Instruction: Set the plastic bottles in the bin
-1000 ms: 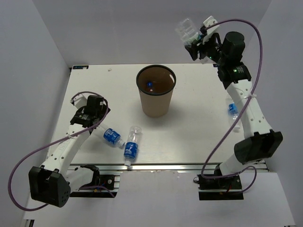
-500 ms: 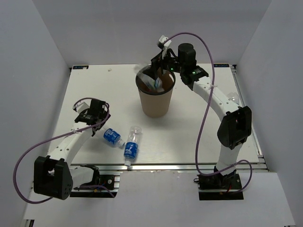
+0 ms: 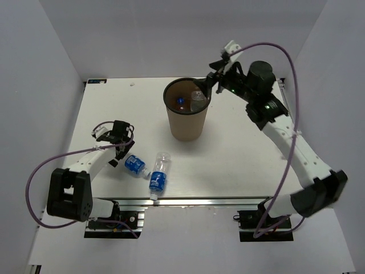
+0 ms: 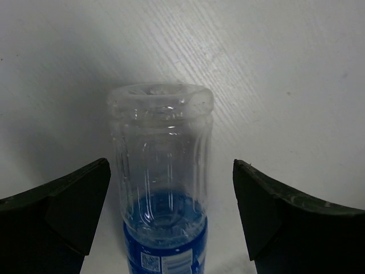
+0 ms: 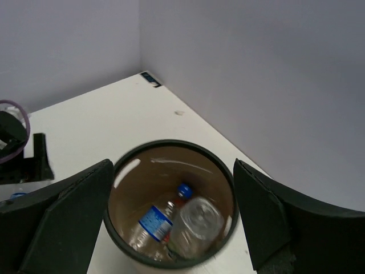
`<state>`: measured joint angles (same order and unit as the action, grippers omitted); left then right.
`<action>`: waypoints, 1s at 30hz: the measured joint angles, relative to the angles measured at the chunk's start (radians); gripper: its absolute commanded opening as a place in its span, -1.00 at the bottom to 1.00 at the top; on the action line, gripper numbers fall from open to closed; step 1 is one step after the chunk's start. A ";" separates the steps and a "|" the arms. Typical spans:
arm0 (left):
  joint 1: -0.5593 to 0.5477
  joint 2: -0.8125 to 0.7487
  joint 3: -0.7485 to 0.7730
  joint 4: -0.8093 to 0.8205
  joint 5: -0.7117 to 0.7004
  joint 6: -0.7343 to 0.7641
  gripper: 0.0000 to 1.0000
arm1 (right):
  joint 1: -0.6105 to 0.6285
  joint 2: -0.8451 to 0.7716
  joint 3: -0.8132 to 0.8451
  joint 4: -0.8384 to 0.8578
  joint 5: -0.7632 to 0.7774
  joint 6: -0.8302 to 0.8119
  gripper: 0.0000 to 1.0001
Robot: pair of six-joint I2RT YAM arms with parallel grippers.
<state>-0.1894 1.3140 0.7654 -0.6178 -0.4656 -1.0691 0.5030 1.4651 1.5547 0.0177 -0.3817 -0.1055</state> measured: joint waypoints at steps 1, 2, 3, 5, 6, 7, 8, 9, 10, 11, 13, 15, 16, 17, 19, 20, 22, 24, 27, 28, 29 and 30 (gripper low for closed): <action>0.002 0.023 -0.002 -0.001 0.001 -0.005 0.81 | -0.007 -0.050 -0.038 0.001 0.034 0.000 0.79; 0.003 0.045 -0.005 0.000 0.003 -0.010 0.74 | -0.016 -0.095 -0.076 0.009 0.068 0.001 0.79; 0.005 0.063 -0.007 0.003 0.006 -0.013 0.64 | -0.031 -0.148 -0.128 0.014 0.108 0.003 0.79; 0.005 0.092 -0.016 0.018 0.018 -0.016 0.29 | -0.056 -0.238 -0.227 0.028 0.177 0.015 0.79; 0.005 0.101 -0.018 0.024 0.023 -0.019 0.14 | -0.070 -0.283 -0.288 0.039 0.213 0.027 0.79; 0.005 0.106 -0.016 0.030 0.024 -0.019 0.02 | -0.085 -0.328 -0.356 0.054 0.245 0.040 0.79; 0.005 0.105 -0.013 0.036 0.030 -0.018 -0.17 | -0.097 -0.369 -0.417 0.057 0.276 0.056 0.79; 0.005 0.106 -0.006 0.034 0.032 -0.016 -0.23 | -0.105 -0.402 -0.475 0.057 0.310 0.078 0.79; 0.005 0.111 0.011 0.016 0.032 -0.011 -0.30 | -0.109 -0.430 -0.525 0.056 0.338 0.097 0.79; 0.005 0.115 0.034 -0.003 0.029 -0.003 -0.50 | -0.112 -0.454 -0.570 0.045 0.372 0.116 0.79; 0.005 0.114 0.109 -0.034 0.016 0.012 -0.62 | -0.124 -0.484 -0.634 0.026 0.425 0.147 0.79; 0.004 0.098 0.215 -0.027 0.011 0.060 -0.64 | -0.143 -0.502 -0.678 0.007 0.464 0.169 0.79; 0.002 0.089 0.269 -0.015 0.009 0.089 -0.65 | -0.156 -0.504 -0.687 -0.005 0.479 0.182 0.79; -0.004 0.076 0.330 0.012 0.007 0.119 -0.64 | -0.175 -0.503 -0.690 -0.024 0.495 0.195 0.79; -0.034 0.052 0.443 0.063 -0.012 0.180 -0.62 | -0.218 -0.502 -0.696 -0.048 0.528 0.227 0.79; -0.061 0.047 0.507 0.093 -0.030 0.215 -0.53 | -0.250 -0.503 -0.702 -0.054 0.542 0.237 0.79; -0.140 0.044 0.618 0.182 -0.076 0.293 -0.40 | -0.314 -0.506 -0.716 -0.067 0.562 0.262 0.79; -0.215 0.054 0.716 0.278 -0.074 0.362 -0.40 | -0.394 -0.507 -0.728 -0.082 0.570 0.280 0.79; -0.285 0.118 0.850 0.423 -0.042 0.438 -0.38 | -0.500 -0.479 -0.726 -0.102 0.565 0.309 0.79; -0.298 0.156 0.895 0.466 -0.033 0.462 -0.38 | -0.526 -0.459 -0.724 -0.107 0.558 0.318 0.79; -0.310 0.198 0.929 0.496 -0.033 0.485 -0.36 | -0.548 -0.437 -0.724 -0.114 0.551 0.326 0.79; -0.320 0.245 0.967 0.528 -0.032 0.510 -0.36 | -0.561 -0.413 -0.724 -0.124 0.542 0.333 0.79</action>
<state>-0.5095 1.5589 1.7329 -0.0898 -0.4980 -0.5587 -0.0578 1.0519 0.8303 -0.1062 0.1608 0.2279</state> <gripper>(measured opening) 0.559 0.895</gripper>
